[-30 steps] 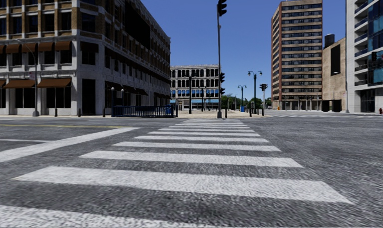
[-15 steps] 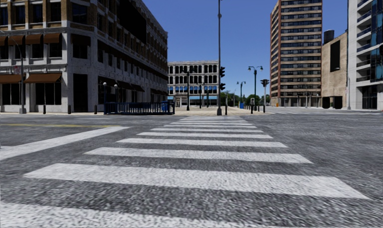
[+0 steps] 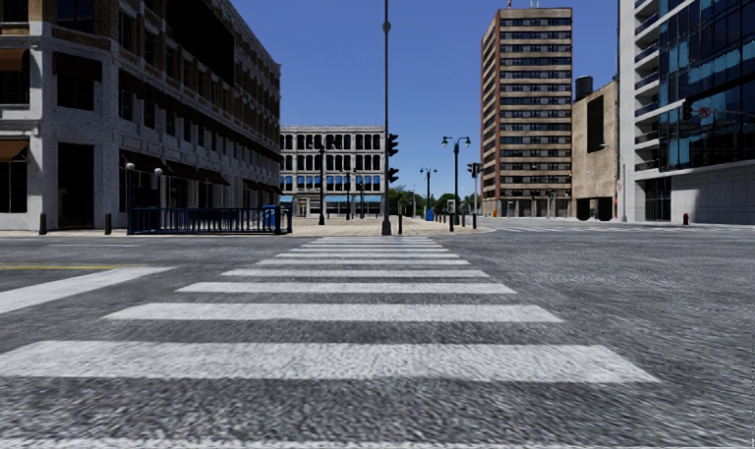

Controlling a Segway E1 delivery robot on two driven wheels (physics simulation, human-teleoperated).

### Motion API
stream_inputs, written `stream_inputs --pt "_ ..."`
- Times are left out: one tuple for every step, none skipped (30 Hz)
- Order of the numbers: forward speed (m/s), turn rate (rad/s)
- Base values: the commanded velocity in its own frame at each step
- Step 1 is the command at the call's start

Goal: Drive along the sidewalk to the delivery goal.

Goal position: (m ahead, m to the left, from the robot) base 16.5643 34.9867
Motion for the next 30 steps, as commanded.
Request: stream_inputs --pt "2.0 -0.01" --pt "2.0 0.0" --pt "2.0 0.0" --pt "2.0 0.0" --pt "2.0 0.0" --pt "2.0 0.0" --pt "2.0 0.0" --pt "2.0 0.0" --pt "2.0 0.0" --pt "2.0 0.0" --pt "2.0 0.0" --pt "2.0 0.0" --pt "2.0 0.0" --pt "2.0 0.0" --pt "2.0 0.0" --pt "2.0 0.0" --pt "2.0 0.0" --pt "2.0 0.0" --pt "2.0 0.0" --pt "2.0 0.0" --pt "2.0 0.0" --pt "2.0 0.0" --pt "2.0 0.0" --pt "2.0 0.0" --pt "2.0 0.0" --pt "2.0 0.0" --pt "2.0 0.0" --pt "2.0 0.0" --pt "2.0 0.0" --pt "2.0 0.0"
